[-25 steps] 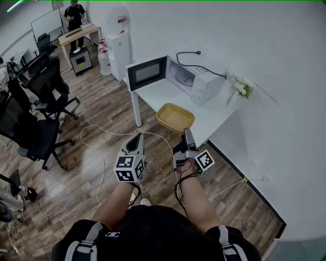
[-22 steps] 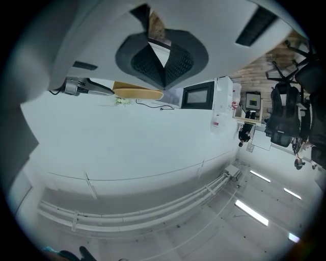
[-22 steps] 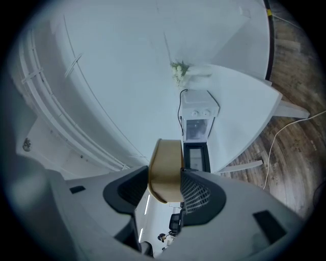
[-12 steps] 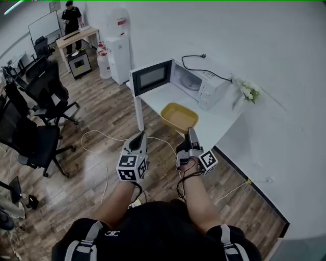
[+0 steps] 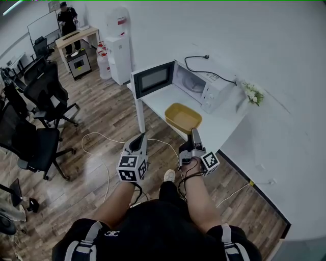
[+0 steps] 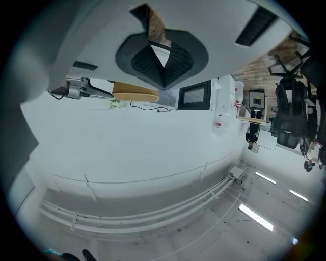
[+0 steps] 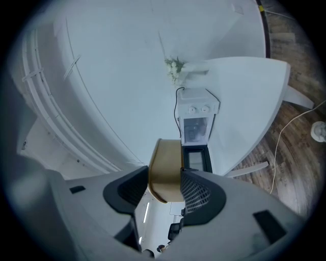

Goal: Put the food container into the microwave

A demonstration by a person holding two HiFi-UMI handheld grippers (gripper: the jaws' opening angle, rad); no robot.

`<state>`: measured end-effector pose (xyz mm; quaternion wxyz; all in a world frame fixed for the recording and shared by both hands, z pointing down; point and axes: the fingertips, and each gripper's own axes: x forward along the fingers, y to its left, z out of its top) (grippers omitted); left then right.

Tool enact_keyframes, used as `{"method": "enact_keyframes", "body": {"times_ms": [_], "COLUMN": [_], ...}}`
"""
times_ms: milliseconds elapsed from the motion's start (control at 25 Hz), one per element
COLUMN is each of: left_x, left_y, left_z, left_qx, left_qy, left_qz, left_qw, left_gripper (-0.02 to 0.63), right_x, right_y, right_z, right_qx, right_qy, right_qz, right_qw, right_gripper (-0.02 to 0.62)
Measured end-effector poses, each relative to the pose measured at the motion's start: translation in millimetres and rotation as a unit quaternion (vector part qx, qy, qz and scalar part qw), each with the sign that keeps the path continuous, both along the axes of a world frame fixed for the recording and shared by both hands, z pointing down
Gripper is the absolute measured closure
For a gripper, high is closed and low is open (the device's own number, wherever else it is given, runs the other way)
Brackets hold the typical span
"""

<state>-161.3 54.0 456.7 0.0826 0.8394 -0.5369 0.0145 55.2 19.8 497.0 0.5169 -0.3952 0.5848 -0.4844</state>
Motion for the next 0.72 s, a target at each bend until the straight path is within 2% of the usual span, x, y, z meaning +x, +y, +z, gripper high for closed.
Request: {"method": "enact_keyframes", "body": {"times_ms": [320, 720], "left_x": [2, 28], "left_y": [-71, -195], "left_z": [2, 5], "left_qx": [0.004, -0.013], "left_qy": [-0.006, -0.021], "left_qz": [-0.003, -0.006], "left_qw": [1.0, 0.9997], "left_gripper": [0.604, 0.604], "right_x": [5, 32], "right_y": [-72, -203], "right_z": [6, 2], "right_qx": [0.005, 0.001], "right_qy": [0.004, -0.001], "right_qz": [0.0, -0.002], "right_qw": [1.0, 1.0], "right_gripper": [0.391, 0.391]}}
